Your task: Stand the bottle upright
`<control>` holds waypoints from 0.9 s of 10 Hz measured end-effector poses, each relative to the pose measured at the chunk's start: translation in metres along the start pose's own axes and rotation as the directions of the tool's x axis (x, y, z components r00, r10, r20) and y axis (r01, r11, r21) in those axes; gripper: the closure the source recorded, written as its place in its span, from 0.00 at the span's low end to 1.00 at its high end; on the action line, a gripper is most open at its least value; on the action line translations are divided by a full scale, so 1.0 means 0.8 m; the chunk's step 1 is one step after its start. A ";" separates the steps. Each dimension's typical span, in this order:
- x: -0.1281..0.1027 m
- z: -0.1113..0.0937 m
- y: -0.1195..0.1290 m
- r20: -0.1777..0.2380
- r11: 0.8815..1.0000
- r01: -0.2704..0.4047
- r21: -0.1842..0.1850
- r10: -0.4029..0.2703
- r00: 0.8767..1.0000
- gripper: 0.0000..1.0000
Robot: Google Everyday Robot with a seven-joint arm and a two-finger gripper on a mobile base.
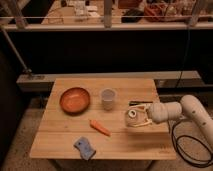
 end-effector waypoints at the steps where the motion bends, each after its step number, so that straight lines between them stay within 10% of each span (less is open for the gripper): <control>1: 0.004 -0.001 0.002 0.016 0.999 -0.032 -0.001 0.032 0.999 1.00; 9: 0.021 -0.010 0.011 0.052 0.994 -0.113 0.005 0.112 0.992 1.00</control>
